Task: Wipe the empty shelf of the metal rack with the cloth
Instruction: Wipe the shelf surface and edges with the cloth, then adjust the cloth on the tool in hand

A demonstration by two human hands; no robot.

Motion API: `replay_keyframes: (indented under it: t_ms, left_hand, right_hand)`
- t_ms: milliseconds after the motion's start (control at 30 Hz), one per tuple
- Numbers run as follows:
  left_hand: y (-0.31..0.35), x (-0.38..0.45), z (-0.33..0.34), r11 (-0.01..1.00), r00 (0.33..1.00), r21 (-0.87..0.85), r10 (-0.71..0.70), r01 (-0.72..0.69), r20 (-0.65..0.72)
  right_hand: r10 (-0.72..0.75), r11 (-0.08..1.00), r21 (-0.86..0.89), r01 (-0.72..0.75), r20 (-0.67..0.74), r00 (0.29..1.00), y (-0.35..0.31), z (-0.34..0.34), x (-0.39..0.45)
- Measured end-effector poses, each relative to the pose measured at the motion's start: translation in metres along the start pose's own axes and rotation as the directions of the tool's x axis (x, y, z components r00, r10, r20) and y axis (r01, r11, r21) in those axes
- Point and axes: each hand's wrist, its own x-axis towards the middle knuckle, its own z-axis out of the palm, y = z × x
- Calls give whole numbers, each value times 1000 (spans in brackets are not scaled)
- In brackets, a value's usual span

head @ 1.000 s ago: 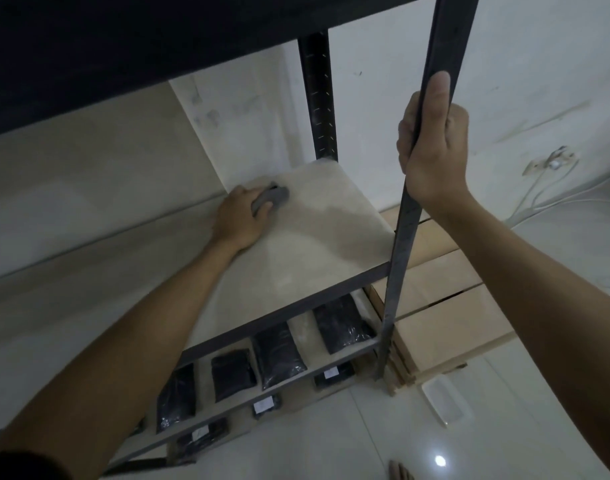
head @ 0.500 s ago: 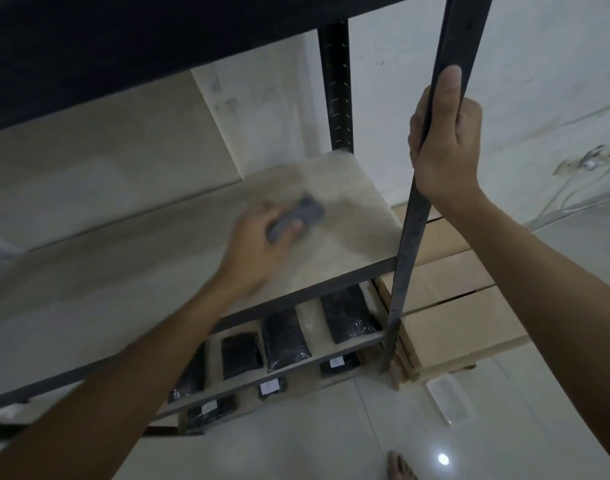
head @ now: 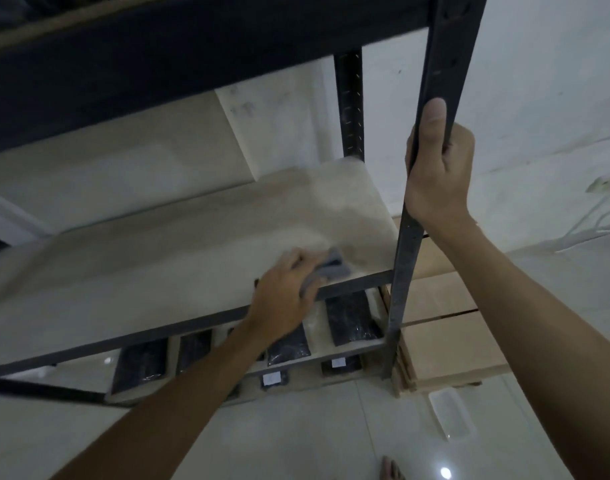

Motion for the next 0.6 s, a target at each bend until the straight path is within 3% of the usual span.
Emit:
replay_keyframes:
  t_ms: [67,133,233,300,367,433,467,533,600]
  left_hand:
    - [20,-14,-8,993,987,-98,76,-62,143]
    - [37,-21,-20,969,964,-245,101,-39,245]
    - [56,-26,-40,840,993,-529,-103,120,62]
    - [66,-34,-53,640,943,-733,-333,228,2]
    - [79,-45,-58,318,851,-916,-524,245,46]
    - [96,-56,-57,47,771,-985,-629,167,101]
    - [106,-62,-56,-1,749,-992,-655,128,97]
    - [129,-72,-56,23,709,-995,-703,97,53]
    - [147,-84,-58,92,668,-992,-744,83,-14]
  right_hand:
    - [2,1000,-16,-2,10,1000,-6,-1,-1]
    - [16,998,-54,-14,46,999,-11,-7,-2]
    - [91,980,-184,-76,73,993,-13,-24,-14]
    - [105,961,-256,-105,-13,994,-14,-36,-42]
    - [89,974,-209,-89,-11,996,-23,-42,-89]
    - [204,979,-83,-188,270,941,-36,-39,-138]
    - [281,958,-70,-280,451,847,-45,-34,-157]
    - [339,924,-98,-369,656,674,-58,-26,-187]
    - [338,916,-70,-395,667,664,-68,-26,-206]
